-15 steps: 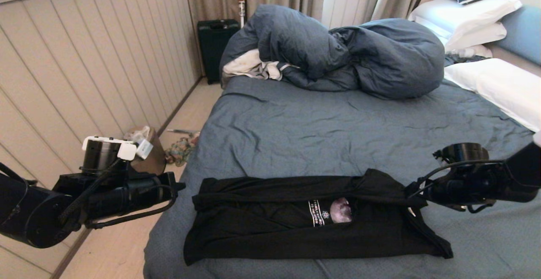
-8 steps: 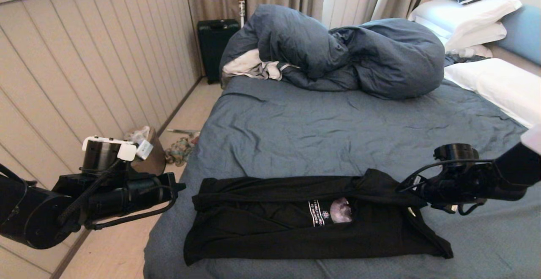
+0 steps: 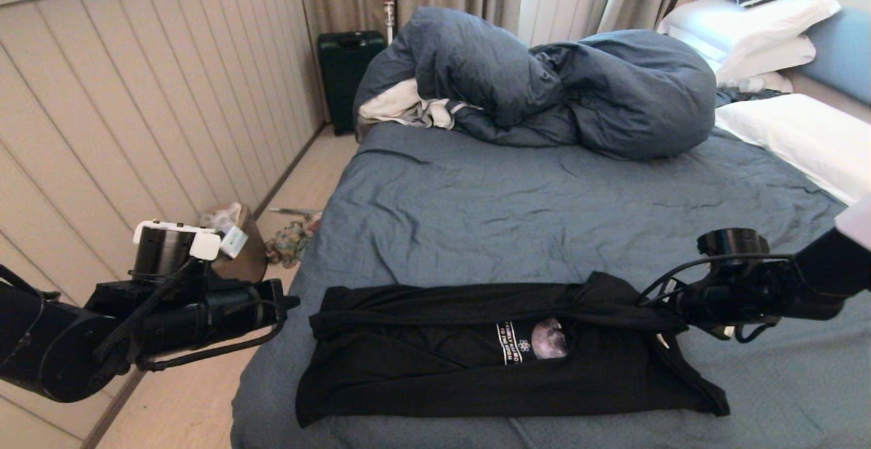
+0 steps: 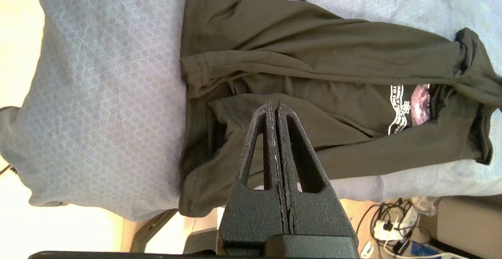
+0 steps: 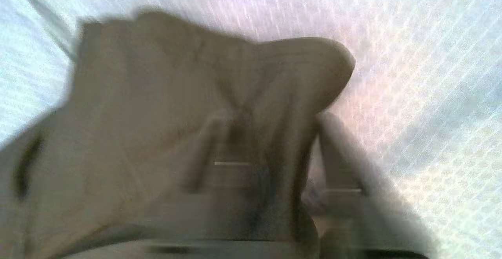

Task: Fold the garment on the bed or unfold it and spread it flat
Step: Fold the black T-shirt

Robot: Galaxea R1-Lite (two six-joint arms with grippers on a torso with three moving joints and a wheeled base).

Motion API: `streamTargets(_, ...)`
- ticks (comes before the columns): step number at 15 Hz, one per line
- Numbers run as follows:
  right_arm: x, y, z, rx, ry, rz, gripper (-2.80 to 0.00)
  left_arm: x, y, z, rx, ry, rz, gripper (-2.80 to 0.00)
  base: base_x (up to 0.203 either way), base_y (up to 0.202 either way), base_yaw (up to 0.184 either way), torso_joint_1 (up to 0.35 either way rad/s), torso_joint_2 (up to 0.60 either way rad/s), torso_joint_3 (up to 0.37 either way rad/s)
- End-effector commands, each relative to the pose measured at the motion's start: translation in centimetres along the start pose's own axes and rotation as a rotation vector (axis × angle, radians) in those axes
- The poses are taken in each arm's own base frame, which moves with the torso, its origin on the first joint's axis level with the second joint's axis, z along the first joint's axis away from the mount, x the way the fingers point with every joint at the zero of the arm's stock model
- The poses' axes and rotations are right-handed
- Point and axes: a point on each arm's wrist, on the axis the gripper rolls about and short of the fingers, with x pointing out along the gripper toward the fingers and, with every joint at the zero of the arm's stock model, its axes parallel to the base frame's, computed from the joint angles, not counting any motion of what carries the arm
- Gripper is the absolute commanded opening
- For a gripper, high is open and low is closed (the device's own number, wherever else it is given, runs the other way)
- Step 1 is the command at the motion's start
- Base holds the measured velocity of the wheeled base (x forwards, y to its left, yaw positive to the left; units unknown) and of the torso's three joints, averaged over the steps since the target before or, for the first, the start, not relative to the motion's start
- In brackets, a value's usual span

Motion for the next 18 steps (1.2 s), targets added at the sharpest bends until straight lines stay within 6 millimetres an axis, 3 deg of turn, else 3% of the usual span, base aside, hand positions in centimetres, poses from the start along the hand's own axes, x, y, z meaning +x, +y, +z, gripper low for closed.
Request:
streamTargets(1,-1.1,0.3,0.8,0.004,-0.037,0.016,-2.8,0.1,0.0,0.0,-0.001,0.001,-0.003,-2.8,0.0,0.0,0.0,0.0,0.0,0.0)
streamTargets(6,-4.0,0.9,2.1,0.0,-0.105,0.05,-2.8,0.0,-0.6,-0.6,0.013,0.014,-0.013,-2.8,0.0,0.0,0.0,0.0,0.0,0.0)
streamTargets(10,-6.2,2.3,0.4,-0.045,-0.027,0.067,-2.8,0.0,-0.6,-0.6,0.013,0.014,-0.01,-2.8,0.0,0.0,0.0,0.0,0.0,0.0)
streamTargets(13,-6.8,1.7,-1.0,-0.082,0.052,0.045,-2.8,-0.1,-0.6,-0.6,0.013,0.012,-0.01,-2.8,0.0,0.0,0.0,0.0,0.0,0.0)
streamTargets(18,-8.1,0.9,-2.4,-0.202,0.018,0.067,-2.8,0.2,-0.5,-0.7,0.015,0.004,-0.013,-2.8,0.0,0.0,0.0,0.0,0.0,0.0)
